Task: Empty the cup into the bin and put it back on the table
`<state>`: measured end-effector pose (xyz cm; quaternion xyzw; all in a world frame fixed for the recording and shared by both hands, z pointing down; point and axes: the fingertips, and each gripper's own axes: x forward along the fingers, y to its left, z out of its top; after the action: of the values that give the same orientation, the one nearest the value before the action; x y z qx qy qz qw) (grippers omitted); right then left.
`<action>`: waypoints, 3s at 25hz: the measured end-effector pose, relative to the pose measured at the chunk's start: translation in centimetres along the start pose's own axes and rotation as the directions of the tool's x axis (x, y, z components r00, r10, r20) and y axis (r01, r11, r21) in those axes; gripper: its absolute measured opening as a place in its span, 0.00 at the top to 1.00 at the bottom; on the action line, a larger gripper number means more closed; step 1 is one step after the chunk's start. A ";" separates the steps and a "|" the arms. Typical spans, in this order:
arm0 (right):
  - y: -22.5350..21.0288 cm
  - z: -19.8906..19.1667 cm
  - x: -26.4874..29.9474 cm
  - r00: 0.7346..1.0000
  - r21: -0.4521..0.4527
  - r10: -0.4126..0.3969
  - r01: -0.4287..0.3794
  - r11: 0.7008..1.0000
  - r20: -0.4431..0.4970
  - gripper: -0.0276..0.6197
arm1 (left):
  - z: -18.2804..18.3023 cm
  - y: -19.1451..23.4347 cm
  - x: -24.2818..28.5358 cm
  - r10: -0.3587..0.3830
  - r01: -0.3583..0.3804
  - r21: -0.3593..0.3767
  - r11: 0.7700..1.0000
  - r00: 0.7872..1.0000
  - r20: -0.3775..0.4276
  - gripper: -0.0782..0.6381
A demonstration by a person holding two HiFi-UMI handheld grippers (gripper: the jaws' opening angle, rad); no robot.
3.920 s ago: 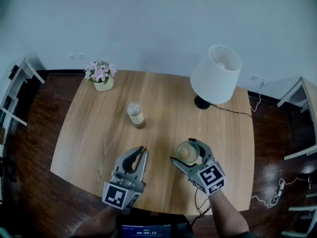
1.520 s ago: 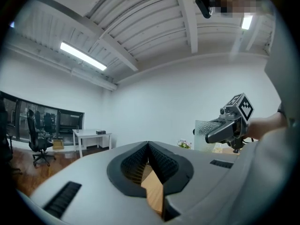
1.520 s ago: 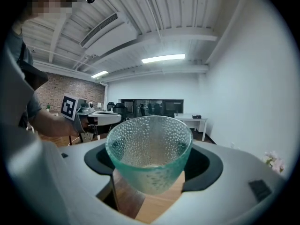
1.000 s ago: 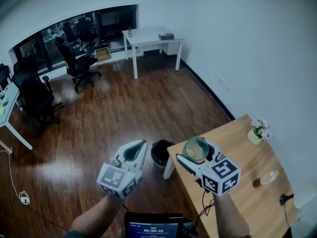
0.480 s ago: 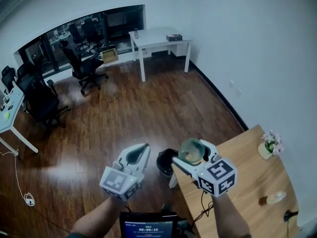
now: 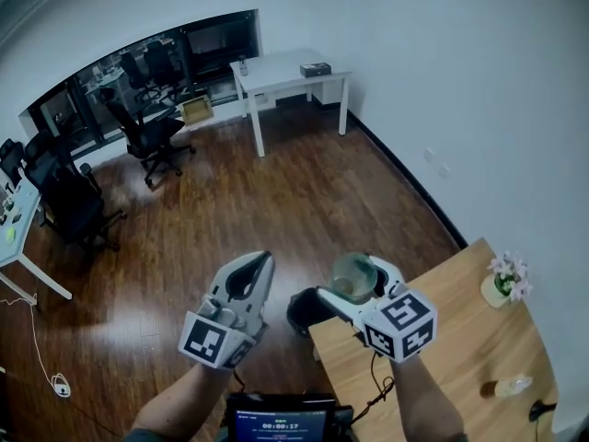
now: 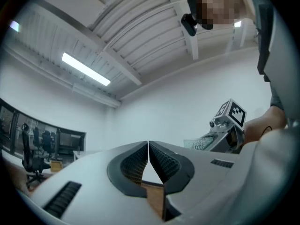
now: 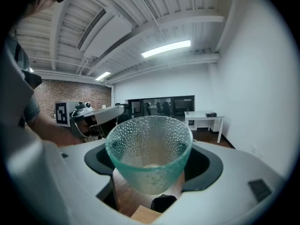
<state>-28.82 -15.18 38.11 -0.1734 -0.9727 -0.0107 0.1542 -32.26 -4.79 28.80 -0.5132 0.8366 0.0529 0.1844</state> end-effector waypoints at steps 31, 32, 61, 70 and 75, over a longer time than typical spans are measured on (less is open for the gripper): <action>-10.2 6.5 7.6 0.907 -0.031 -0.376 0.377 0.926 -0.189 0.34 | 1.0 11.3 10.6 -0.367 0.421 -0.020 0.907 0.811 0.456 0.89; -10.3 6.7 7.7 0.905 -0.035 -0.374 0.375 0.926 -0.200 0.34 | 0.9 11.5 10.8 -0.364 0.422 -0.027 0.906 0.810 0.460 0.89; -18.2 8.7 4.4 0.674 -0.535 -0.630 0.393 0.748 -0.386 0.34 | -0.1 10.4 14.3 -0.349 0.371 0.031 0.928 0.840 0.416 0.89; -18.2 9.5 5.0 0.625 -0.666 -0.685 0.333 0.667 -0.374 0.34 | -1.0 10.9 14.3 -0.340 0.361 0.024 0.932 0.853 0.395 0.89; -18.1 10.0 5.3 0.603 -0.727 -0.708 0.288 0.623 -0.367 0.34 | -1.5 11.4 14.8 -0.333 0.355 0.008 0.935 0.867 0.371 0.89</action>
<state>-42.69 -29.65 30.78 0.0987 -0.8117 -0.4202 0.3935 -48.63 -12.25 23.65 -0.6404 0.6804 0.1393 0.3281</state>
